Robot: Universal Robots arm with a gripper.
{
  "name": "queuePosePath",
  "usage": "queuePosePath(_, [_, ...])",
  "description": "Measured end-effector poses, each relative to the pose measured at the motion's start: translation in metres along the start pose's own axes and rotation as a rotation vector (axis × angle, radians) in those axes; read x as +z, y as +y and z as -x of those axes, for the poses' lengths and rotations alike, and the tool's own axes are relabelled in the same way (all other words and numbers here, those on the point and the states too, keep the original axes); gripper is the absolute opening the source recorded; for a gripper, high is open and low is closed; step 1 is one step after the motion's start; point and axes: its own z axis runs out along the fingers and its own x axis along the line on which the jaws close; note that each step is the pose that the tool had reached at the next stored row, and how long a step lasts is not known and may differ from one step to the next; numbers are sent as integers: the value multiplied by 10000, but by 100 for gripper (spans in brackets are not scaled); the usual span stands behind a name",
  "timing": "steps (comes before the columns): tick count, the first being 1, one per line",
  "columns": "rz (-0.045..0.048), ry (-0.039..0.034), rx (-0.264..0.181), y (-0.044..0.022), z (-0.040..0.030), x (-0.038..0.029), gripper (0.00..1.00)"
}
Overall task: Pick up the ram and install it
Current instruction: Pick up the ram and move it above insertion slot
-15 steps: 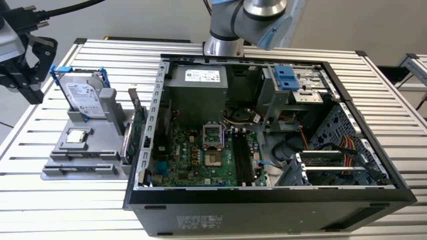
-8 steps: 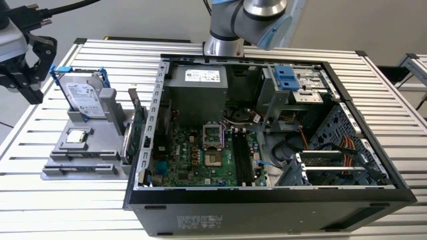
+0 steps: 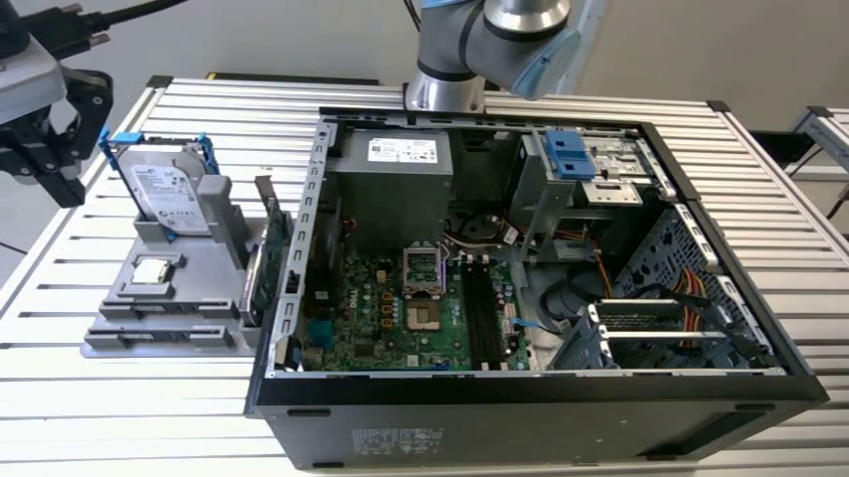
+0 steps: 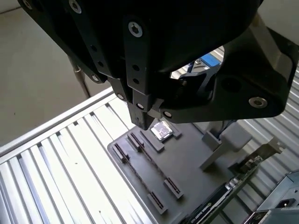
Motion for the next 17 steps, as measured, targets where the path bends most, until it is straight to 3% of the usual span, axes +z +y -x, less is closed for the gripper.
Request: queuePosePath(17, [25,67,-1387,0,0,1,0])
